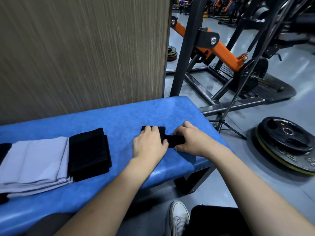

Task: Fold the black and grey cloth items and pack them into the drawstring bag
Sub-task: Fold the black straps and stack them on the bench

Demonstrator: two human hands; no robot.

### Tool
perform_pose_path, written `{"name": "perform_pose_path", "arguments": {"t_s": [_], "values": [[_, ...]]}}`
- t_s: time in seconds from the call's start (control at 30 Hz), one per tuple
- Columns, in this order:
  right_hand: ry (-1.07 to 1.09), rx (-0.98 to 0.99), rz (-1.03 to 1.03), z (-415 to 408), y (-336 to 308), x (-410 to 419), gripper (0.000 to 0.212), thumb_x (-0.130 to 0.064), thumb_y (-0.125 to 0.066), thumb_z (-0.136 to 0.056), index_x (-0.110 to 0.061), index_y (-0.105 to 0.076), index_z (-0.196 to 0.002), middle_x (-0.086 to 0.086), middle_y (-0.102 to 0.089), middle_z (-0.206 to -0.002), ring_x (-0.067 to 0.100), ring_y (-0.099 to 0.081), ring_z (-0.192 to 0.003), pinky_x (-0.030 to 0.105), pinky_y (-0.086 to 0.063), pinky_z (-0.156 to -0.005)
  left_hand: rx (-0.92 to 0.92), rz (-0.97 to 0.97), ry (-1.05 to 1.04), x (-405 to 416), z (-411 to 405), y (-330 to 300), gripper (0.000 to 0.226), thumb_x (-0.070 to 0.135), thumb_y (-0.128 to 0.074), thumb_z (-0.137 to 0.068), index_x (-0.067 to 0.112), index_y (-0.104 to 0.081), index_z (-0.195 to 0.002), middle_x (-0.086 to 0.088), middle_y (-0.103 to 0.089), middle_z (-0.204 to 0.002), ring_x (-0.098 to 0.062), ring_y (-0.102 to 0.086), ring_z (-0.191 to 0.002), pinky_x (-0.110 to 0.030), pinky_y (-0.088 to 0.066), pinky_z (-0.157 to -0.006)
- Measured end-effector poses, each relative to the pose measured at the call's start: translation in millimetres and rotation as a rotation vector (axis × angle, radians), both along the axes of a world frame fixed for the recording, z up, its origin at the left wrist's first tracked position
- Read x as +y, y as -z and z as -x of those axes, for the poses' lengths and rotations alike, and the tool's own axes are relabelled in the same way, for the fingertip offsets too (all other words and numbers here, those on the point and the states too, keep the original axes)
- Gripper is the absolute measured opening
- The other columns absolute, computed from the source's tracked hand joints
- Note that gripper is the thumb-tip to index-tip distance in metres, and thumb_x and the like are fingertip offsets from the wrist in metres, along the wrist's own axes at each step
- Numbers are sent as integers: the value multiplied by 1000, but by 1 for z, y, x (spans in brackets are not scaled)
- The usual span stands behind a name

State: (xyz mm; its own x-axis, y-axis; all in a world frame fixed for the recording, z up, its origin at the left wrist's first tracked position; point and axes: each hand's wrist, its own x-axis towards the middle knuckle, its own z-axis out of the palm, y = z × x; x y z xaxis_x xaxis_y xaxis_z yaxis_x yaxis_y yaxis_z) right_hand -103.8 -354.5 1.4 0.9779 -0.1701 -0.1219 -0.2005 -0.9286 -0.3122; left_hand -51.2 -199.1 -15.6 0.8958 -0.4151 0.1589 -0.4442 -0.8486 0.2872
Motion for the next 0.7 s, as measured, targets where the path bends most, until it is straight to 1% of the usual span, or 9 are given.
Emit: {"name": "perform_pose_path", "arguments": {"t_s": [0.1,0.2,0.3,0.4,0.43,0.5,0.6,0.7], "values": [[-5,4,-3,0,-2,1,53,-34,-77,-76,-23,-57,-124,-4,-42,-116,18,-53,-109,35,-48,-87,-10,57,14,3,0,-5,21,40,-50,-93,23,-61,-99,3,-58,-107,-20,-59,-101,-32,-38,-73],[0,7,-23,-1,-2,1,52,-37,-78,-74,-24,-58,-120,-4,-42,-114,18,-53,-105,38,-50,-90,21,113,9,6,-1,-4,15,39,-54,-91,25,-58,-88,7,-57,-102,-18,-58,-99,-29,-34,-71],[0,-1,-30,0,-3,3,49,-37,-78,-74,-24,-58,-116,-4,-41,-112,17,-52,-101,38,-50,-87,36,122,9,6,-1,-3,18,43,-57,-90,25,-55,-87,8,-55,-103,-18,-56,-103,-31,-35,-72],[-4,-13,-40,0,-2,2,48,-35,-78,-75,-22,-58,-116,-3,-42,-113,17,-52,-100,32,-46,-80,33,61,-5,4,0,0,35,54,-61,-85,22,-54,-97,5,-51,-107,-19,-54,-105,-33,-36,-74],[-4,-13,-44,0,-2,2,48,-34,-79,-75,-22,-58,-116,-2,-42,-114,17,-51,-100,30,-44,-78,23,52,-6,3,0,1,36,54,-61,-85,22,-54,-99,5,-50,-107,-19,-54,-105,-32,-36,-74],[-4,-13,-53,-1,-1,2,48,-33,-79,-75,-20,-58,-116,-2,-41,-113,17,-50,-97,30,-44,-79,12,60,2,3,-1,1,28,48,-60,-87,22,-55,-95,4,-49,-105,-20,-55,-102,-31,-34,-72],[-9,-11,-63,0,0,3,51,-32,-78,-76,-19,-57,-121,-2,-41,-113,17,-51,-98,33,-48,-86,30,92,3,5,-2,0,19,41,-58,-88,22,-55,-89,5,-50,-102,-19,-57,-94,-31,-33,-69],[-16,-10,-53,-1,0,4,53,-33,-78,-75,-21,-57,-122,-2,-41,-113,19,-51,-105,36,-49,-88,91,211,8,10,-5,-4,17,37,-59,-85,22,-53,-83,7,-55,-91,-18,-56,-84,-31,-34,-65]]}}
